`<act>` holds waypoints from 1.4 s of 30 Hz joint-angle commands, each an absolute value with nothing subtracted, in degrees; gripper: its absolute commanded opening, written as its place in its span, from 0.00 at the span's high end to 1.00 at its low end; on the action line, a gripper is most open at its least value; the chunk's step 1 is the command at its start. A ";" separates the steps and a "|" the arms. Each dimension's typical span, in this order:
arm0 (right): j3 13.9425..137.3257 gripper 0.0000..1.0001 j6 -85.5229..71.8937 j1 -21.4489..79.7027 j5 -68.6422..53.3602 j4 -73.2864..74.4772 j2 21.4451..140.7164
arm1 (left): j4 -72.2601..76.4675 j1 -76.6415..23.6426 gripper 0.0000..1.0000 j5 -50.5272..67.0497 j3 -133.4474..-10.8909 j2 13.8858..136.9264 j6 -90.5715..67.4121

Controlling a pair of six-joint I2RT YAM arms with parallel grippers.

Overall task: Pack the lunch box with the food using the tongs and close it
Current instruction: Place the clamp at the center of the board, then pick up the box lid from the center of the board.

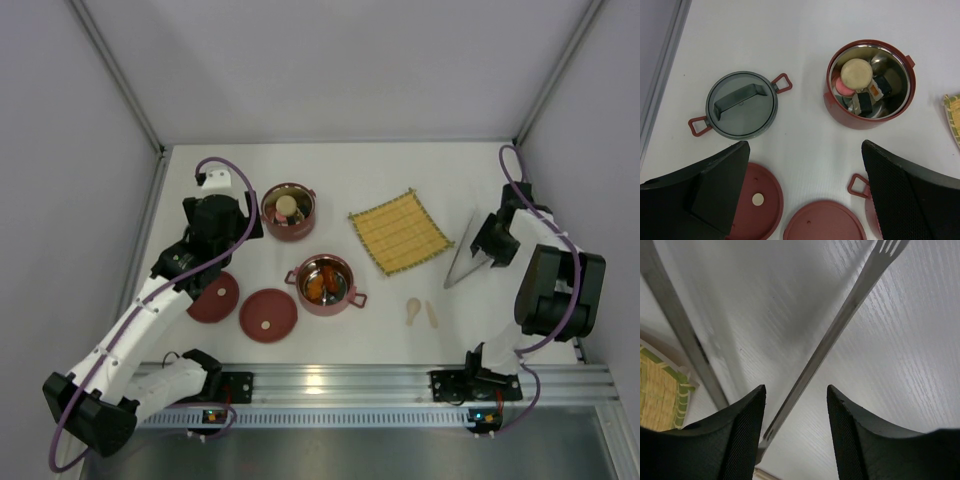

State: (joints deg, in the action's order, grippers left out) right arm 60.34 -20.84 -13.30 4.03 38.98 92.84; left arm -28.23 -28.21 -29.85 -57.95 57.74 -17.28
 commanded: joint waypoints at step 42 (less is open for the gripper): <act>94.92 0.51 -28.74 60.64 -5.70 43.95 103.09 | -29.35 -24.96 0.01 -43.50 -63.01 56.69 -22.40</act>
State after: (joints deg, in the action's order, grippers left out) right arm 91.68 -27.75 58.48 -3.44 43.55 102.76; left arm -28.97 -25.82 -39.99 -58.83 57.47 -19.88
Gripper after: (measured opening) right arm 0.495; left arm 0.987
